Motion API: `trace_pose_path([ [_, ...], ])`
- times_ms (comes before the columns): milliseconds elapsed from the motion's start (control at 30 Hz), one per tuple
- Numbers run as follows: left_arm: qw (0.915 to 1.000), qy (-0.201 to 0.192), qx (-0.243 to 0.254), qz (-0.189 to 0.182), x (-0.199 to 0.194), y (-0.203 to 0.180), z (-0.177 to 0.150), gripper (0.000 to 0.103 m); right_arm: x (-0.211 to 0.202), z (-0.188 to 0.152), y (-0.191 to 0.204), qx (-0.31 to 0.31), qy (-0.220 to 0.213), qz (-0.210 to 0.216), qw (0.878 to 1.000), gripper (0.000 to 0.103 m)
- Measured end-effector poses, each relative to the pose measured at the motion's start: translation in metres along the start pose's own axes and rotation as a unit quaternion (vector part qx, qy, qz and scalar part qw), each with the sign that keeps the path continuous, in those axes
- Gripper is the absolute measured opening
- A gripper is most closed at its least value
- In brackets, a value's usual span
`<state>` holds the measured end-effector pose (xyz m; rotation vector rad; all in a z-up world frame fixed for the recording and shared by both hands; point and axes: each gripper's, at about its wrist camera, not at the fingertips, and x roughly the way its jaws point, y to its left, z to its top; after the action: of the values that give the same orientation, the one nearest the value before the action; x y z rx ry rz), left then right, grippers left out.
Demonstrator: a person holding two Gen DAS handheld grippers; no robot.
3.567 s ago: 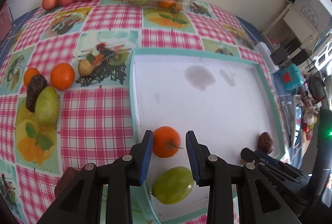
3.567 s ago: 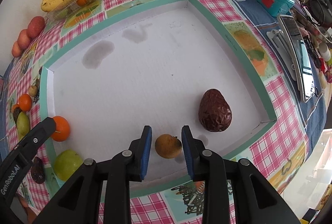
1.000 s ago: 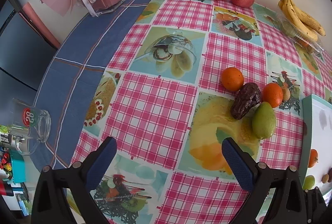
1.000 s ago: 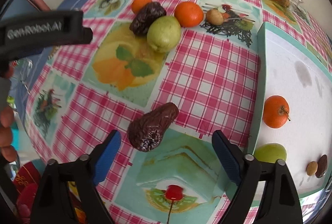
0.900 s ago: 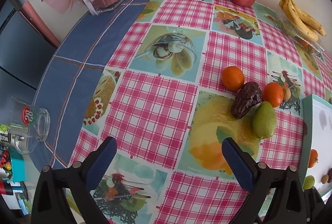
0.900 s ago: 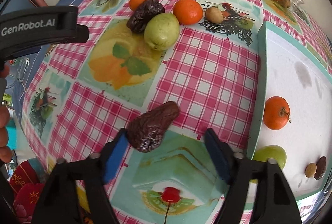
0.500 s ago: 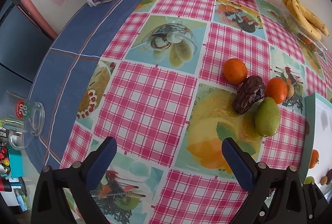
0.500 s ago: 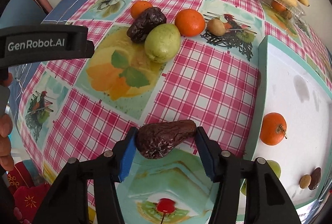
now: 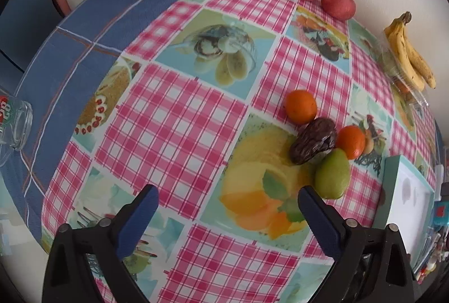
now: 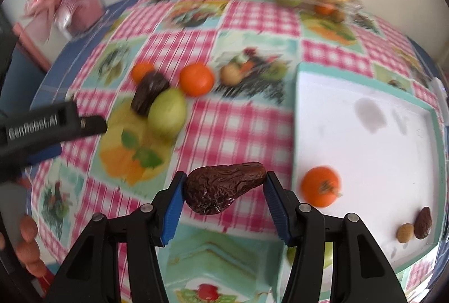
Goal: Organize fruits
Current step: 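Grasp the large dark date with the right tool while the left tool reaches the green pear, then close the left tool on the green pear while the right tool holds the date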
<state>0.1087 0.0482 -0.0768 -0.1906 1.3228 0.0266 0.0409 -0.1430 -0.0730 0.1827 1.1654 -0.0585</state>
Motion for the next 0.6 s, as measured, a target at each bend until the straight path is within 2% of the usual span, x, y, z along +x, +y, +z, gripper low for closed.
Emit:
trace_pose_path([
  [33,1.0000,-0.006,-0.002,-0.006,-0.003,-0.002,0.001,0.090,-0.004,0.003,-0.003,0.008,-0.007,0.000,1.000,0.057],
  [167,0.9986,-0.013,0.003,-0.050,-0.009,-0.016,0.006,0.082,-0.018,0.014,-0.014,0.035,-0.036,-0.006,0.999,0.057],
  [233,0.9973,-0.013,0.014,-0.071,-0.008,-0.031,0.009,0.073,-0.023,0.020,-0.018,0.044,-0.047,-0.009,0.998,0.057],
  [400,0.9964,-0.006,0.042,-0.073,-0.003,-0.057,0.010,0.061,-0.028,0.034,-0.035,0.075,-0.055,-0.015,0.996,0.057],
  [500,0.9954,0.001,0.049,-0.082,0.002,-0.067,0.013,0.060,-0.030,0.040,-0.045,0.088,-0.058,-0.017,0.994,0.057],
  [600,0.9948,0.006,0.054,-0.086,0.009,-0.076,0.015,0.053,-0.035,0.045,-0.054,0.095,-0.064,-0.018,0.993,0.058],
])
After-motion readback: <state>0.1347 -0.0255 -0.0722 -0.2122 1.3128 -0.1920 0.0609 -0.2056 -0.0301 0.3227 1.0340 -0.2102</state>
